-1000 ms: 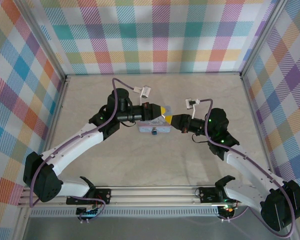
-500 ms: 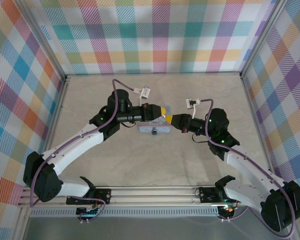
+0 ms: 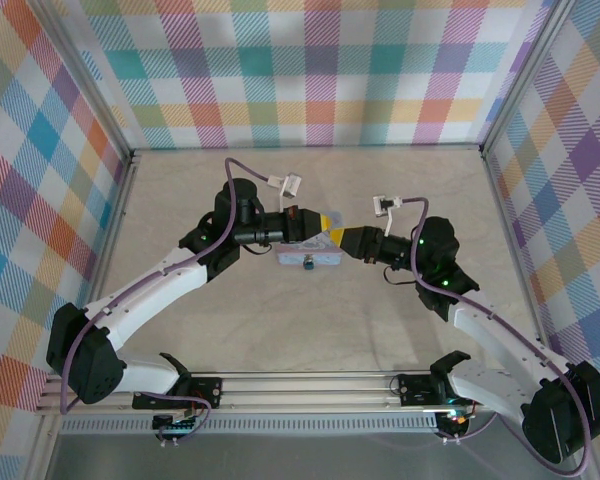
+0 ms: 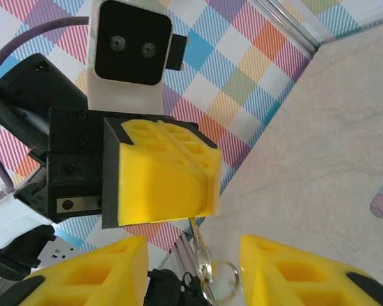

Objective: Unlock a padlock with a key

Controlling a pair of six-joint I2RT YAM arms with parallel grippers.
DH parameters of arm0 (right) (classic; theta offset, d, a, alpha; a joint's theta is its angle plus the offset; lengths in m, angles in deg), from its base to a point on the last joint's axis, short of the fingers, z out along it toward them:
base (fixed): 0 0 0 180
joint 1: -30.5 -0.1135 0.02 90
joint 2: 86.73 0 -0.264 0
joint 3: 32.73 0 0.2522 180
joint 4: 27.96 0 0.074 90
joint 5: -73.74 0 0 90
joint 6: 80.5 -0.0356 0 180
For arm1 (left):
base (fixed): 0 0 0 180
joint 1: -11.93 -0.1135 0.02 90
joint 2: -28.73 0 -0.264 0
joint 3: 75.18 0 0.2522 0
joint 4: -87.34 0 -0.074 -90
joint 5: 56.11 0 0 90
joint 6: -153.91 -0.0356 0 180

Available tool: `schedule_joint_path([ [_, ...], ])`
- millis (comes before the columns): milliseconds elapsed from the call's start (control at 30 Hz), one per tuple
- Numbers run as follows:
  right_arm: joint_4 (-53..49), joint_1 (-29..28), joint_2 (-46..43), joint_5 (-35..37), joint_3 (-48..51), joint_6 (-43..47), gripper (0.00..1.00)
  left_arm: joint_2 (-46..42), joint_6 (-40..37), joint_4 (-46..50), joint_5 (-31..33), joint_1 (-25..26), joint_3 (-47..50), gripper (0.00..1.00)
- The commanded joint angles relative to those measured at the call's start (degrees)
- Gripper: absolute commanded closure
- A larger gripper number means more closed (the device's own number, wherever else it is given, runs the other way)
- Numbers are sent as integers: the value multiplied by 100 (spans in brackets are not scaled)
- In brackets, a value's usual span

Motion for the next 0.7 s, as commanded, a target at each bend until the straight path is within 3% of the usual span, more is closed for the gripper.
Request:
schedule_joint_path([
  [0, 409, 6, 7, -111, -8, -115, 59, 2, 40, -140, -21, -7, 43, 100],
  [267, 388, 10, 77, -181, 29, -133, 73, 28, 99, -193, 67, -7, 32, 100],
  [667, 358, 6, 155, -160, 104, -150, 72, 46, 179, -270, 220, -7, 49, 100],
])
